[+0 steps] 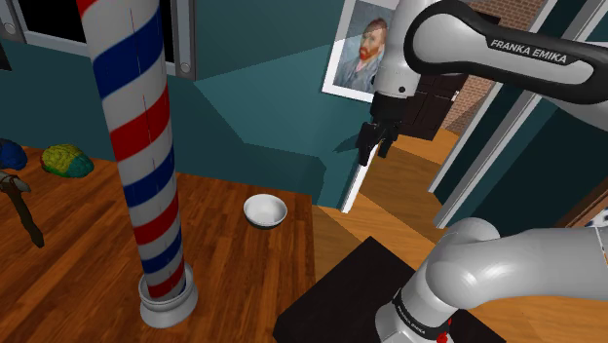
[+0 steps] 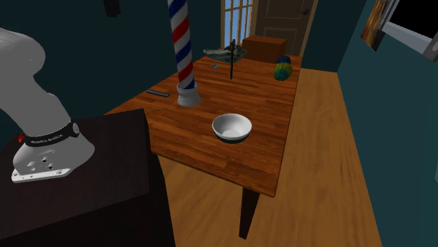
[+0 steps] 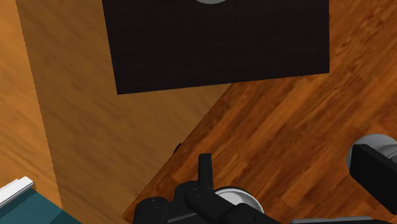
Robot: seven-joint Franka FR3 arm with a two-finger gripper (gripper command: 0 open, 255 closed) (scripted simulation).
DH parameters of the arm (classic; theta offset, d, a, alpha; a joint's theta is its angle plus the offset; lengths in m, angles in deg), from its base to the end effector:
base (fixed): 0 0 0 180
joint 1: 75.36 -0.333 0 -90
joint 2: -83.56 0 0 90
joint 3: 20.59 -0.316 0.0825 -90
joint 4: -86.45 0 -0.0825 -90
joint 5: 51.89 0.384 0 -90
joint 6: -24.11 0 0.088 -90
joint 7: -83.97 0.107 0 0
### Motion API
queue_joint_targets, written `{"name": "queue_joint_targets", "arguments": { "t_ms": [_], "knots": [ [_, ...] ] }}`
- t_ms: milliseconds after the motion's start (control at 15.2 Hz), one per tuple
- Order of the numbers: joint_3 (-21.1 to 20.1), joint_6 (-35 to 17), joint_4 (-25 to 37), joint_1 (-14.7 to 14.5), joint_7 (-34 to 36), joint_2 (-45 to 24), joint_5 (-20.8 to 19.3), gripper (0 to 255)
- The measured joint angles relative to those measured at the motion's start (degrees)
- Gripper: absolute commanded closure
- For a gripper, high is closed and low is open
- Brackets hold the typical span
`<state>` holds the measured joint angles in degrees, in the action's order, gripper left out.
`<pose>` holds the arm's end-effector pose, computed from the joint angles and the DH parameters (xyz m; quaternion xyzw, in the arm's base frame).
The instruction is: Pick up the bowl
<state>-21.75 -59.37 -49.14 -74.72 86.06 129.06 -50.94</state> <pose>0.2917 0.0064 0.5787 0.9982 -0.0167 -0.0577 0.0001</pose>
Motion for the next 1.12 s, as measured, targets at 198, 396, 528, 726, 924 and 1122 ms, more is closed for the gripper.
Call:
{"name": "queue_joint_targets", "arguments": {
  "t_ms": [198,396,528,726,924,1122],
  "knots": [
    [-0.2,-2.2,-0.7,0.0,0.1,-1.6,0.1,0],
    [-0.8,-8.0,-2.6,-0.2,0.6,-5.3,0.5,0],
    [-1.0,-12.1,-4.0,-0.3,0.7,-8.0,0.5,0],
    [-1.9,-18.1,-4.7,-0.6,1.5,-13.1,1.0,0],
    [-2.3,-23.3,-3.8,-0.5,1.8,-19.1,0.9,0],
    [-2.9,-28.8,-3.1,-0.7,2.4,-25.3,0.9,0]
  ]
}}
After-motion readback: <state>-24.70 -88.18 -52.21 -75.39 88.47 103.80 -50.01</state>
